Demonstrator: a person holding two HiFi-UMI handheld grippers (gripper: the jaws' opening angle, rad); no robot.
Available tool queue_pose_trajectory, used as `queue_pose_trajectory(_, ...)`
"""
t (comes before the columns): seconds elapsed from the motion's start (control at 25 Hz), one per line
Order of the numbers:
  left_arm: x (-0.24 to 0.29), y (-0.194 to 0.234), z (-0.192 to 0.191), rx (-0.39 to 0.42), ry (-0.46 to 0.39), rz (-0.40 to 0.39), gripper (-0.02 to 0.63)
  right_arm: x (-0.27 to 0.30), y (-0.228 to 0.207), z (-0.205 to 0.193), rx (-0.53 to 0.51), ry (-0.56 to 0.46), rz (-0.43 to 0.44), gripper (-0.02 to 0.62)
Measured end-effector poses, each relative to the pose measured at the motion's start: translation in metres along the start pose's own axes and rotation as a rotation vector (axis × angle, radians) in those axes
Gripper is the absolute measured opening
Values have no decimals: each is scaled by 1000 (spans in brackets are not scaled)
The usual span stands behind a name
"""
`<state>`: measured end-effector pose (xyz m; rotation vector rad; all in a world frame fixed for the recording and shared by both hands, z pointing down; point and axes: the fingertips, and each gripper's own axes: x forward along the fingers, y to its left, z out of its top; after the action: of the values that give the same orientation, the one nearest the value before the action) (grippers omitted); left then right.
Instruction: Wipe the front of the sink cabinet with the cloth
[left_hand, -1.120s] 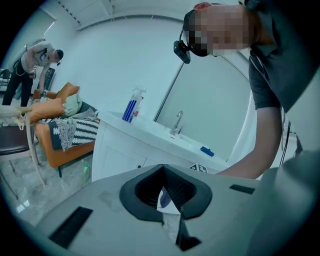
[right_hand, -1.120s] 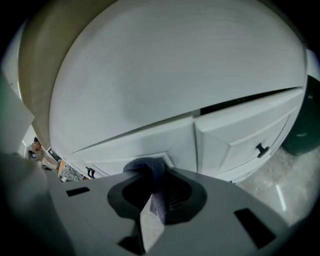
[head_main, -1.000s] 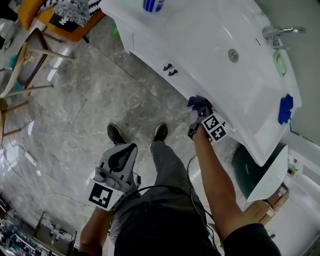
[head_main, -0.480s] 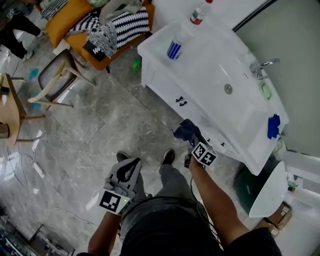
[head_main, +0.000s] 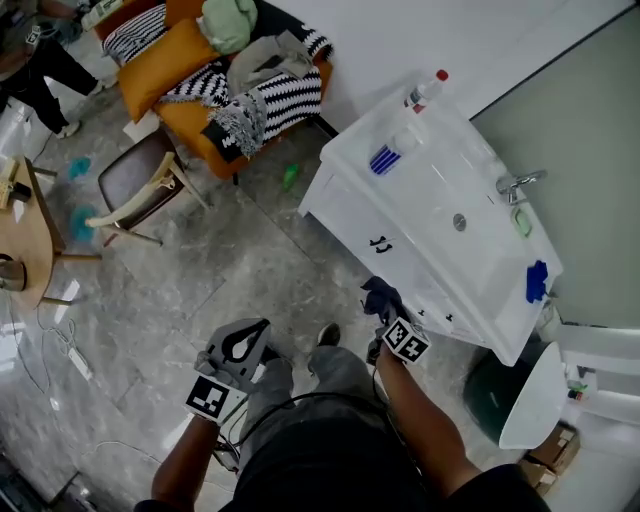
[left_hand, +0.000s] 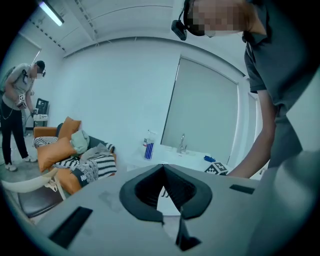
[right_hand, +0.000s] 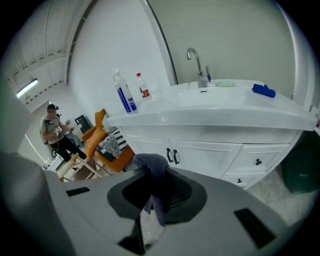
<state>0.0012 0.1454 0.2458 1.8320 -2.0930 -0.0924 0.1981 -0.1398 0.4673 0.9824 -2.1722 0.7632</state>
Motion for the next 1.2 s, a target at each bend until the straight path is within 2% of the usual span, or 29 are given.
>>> queue_pose_trajectory(0.12, 11, 19, 3, 2, 28, 17, 3, 17, 18, 7, 18, 1, 15, 48)
queue_pose_trajectory(0.28, 43, 18, 17, 52, 55, -28, 4, 64, 32, 2, 29, 37, 55, 48)
queue_pose_trajectory(0.44, 61, 26, 24, -11, 101, -21, 3, 122, 55, 8, -29, 69, 55, 48)
queue_pose_trajectory(0.6, 87, 61, -6, -113, 148, -16, 4, 186, 76, 32, -9, 34, 9, 48)
queue_pose_trajectory(0.76, 97, 87, -26, -160, 170, -66, 5, 237, 90, 36, 9, 23, -29, 48)
queue_pose_trajectory(0.92, 86, 133, -52, -199, 231, -73, 3, 283, 109, 46, 89, -33, -70, 48)
queue_pose_trajectory(1.2, 59, 229, -106, -240, 309, 7, 4, 364, 166, 55, 75, -84, -90, 48)
